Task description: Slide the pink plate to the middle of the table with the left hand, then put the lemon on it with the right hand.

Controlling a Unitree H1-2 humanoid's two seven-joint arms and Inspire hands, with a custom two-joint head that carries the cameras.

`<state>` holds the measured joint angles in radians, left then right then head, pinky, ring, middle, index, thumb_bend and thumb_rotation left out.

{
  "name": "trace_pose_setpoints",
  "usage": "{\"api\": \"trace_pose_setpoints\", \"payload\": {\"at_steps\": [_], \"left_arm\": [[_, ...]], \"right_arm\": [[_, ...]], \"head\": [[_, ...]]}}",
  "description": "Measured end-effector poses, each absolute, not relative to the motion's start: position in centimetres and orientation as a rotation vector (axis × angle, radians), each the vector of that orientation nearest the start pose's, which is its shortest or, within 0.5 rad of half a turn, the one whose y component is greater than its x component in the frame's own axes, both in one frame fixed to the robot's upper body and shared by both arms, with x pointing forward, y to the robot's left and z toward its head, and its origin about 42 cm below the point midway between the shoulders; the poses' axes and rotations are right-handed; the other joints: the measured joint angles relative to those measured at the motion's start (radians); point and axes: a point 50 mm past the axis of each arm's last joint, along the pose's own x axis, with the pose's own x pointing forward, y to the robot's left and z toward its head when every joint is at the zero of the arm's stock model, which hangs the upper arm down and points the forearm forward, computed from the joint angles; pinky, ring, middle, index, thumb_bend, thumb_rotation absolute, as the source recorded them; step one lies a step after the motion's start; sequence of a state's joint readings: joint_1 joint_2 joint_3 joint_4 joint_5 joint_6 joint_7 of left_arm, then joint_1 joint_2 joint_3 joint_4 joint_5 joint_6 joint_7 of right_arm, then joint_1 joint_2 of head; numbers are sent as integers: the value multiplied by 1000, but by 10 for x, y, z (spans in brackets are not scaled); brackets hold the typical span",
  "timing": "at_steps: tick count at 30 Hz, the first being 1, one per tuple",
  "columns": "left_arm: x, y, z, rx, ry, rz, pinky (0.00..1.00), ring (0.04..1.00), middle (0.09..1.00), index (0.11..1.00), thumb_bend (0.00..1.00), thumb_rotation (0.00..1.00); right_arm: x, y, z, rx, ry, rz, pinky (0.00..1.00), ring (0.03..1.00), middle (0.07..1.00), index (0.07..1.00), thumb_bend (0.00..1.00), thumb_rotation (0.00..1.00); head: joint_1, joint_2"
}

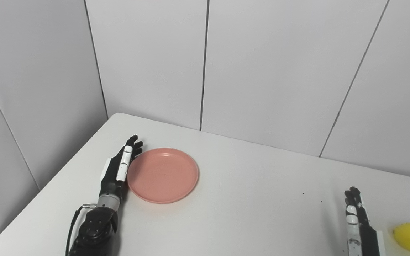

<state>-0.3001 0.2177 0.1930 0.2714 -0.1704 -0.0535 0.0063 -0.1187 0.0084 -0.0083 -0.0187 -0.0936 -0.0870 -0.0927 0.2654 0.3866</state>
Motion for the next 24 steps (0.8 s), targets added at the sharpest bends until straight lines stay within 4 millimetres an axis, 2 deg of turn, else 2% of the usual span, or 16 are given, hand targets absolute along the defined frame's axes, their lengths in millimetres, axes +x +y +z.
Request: {"api": "trace_pose_setpoints", "payload": {"at_steps": [12, 20, 24], "left_arm": [[382, 287, 138, -74, -103, 81, 874, 880, 873, 874, 651, 1000], [386, 256, 138, -107, -99, 28, 901, 894, 897, 887, 670, 1000], [386, 247, 137, -101, -98, 15, 887, 901, 902, 892, 676, 1000]], "right_arm": [[320, -204, 141, -77, -223, -69, 1000, 969, 937, 948, 465, 1000], [320, -203, 140, -83, -220, -73, 999, 955, 926, 930, 485, 1000], [320, -202, 140, -87, -219, -72, 995, 951, 927, 930, 517, 1000]], "head": [[-8, 8], [-35, 25], [-75, 46]]}}
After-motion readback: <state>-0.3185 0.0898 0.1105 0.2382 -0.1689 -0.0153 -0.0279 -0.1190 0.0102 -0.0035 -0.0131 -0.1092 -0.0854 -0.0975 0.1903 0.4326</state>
